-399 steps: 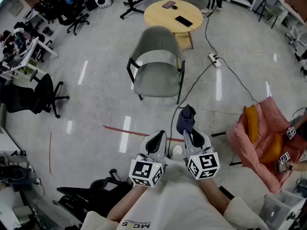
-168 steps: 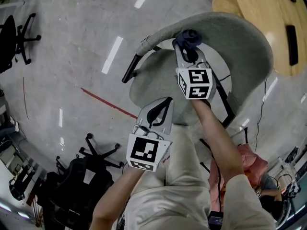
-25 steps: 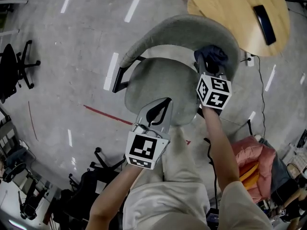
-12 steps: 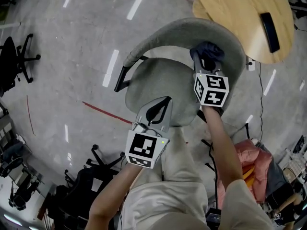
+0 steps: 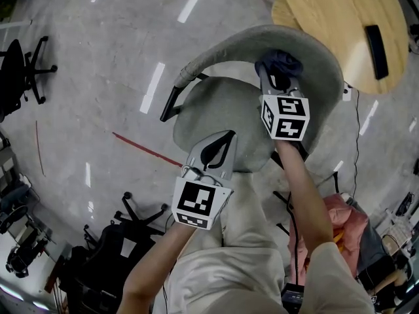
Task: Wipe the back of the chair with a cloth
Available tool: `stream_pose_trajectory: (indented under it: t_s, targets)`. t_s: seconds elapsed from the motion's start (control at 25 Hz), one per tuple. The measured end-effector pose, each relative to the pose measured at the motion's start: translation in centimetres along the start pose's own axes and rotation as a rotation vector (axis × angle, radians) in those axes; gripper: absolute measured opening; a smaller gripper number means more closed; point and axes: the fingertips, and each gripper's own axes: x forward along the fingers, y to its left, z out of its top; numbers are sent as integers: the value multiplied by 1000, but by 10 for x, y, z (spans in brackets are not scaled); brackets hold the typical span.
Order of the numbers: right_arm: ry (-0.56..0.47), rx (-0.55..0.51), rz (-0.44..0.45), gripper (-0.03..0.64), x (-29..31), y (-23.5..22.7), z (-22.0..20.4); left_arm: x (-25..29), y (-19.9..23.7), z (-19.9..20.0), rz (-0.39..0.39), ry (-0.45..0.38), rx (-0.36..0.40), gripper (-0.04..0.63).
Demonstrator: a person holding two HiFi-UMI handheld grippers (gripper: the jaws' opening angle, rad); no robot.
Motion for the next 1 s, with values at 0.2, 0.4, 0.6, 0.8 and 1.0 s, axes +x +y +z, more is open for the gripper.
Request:
stream_pose_trajectory:
  t_s: [0.2, 0.4, 0.6, 0.8, 1.0]
  targets:
    - [4, -26, 18, 80, 7, 10, 2, -2, 6, -2, 12, -7, -15, 1]
    - [9, -41, 27, 80, 14, 18, 3, -5, 14, -4, 27, -17, -33, 1]
    - [12, -53, 35, 80, 21, 26, 3, -9, 23, -9, 45, -21, -49, 1]
    - [19, -67, 52, 78, 28, 39, 4, -17, 28, -12, 59, -25, -60, 1]
    - [23, -88, 69, 80, 35, 55, 5, -25, 35, -14, 75, -37, -75, 1]
